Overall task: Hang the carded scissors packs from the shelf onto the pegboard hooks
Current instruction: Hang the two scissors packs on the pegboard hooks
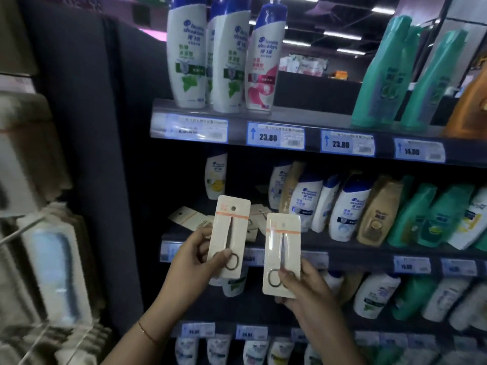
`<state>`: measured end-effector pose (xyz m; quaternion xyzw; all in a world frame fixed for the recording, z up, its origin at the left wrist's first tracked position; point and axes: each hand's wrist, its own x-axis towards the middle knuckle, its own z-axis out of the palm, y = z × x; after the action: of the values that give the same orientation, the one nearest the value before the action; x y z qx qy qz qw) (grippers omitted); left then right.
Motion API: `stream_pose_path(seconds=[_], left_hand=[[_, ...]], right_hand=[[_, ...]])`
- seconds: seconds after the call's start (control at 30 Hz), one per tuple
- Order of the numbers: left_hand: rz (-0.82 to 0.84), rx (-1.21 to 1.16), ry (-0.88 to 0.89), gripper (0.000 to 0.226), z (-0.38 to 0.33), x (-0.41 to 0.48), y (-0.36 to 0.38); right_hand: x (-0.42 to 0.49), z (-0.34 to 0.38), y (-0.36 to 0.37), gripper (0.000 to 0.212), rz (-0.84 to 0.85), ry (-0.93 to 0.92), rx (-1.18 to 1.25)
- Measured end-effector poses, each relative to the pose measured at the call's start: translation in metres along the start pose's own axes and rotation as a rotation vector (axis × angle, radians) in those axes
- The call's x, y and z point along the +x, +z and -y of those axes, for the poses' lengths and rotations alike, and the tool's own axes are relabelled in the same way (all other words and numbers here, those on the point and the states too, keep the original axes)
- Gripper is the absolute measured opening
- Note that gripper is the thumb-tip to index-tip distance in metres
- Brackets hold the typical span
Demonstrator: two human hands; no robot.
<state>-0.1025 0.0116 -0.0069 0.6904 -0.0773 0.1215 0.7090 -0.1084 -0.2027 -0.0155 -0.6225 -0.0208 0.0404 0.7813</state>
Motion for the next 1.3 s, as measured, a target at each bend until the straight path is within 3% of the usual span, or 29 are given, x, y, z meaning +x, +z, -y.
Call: stream_pose_path(seconds=[0.53, 0.63, 1.0, 1.3], left_hand=[[-0.184, -0.073, 0.194, 0.018, -0.087, -0.114, -0.167], [-0.254, -0.008, 0.217, 0.019, -0.095, -0.128, -0.221], [-0.312, 0.073, 0.252, 0.012, -0.134, -0.132, -0.415], [-0.222, 0.040, 0.340, 0.019, -0.155, -0.101, -0.487]], right_hand=[[-0.066, 0.017, 0.184, 0.027, 0.346, -0.263, -0.179], [-0.075, 0.008, 0.237, 0.017, 0.366, -0.283, -0.219], [-0.090, -0.017, 0.437, 0.022, 0.411, -0.347, -0.215], [-0.073, -0.003, 0.513, 0.013, 0.347, -0.509, -0.227]])
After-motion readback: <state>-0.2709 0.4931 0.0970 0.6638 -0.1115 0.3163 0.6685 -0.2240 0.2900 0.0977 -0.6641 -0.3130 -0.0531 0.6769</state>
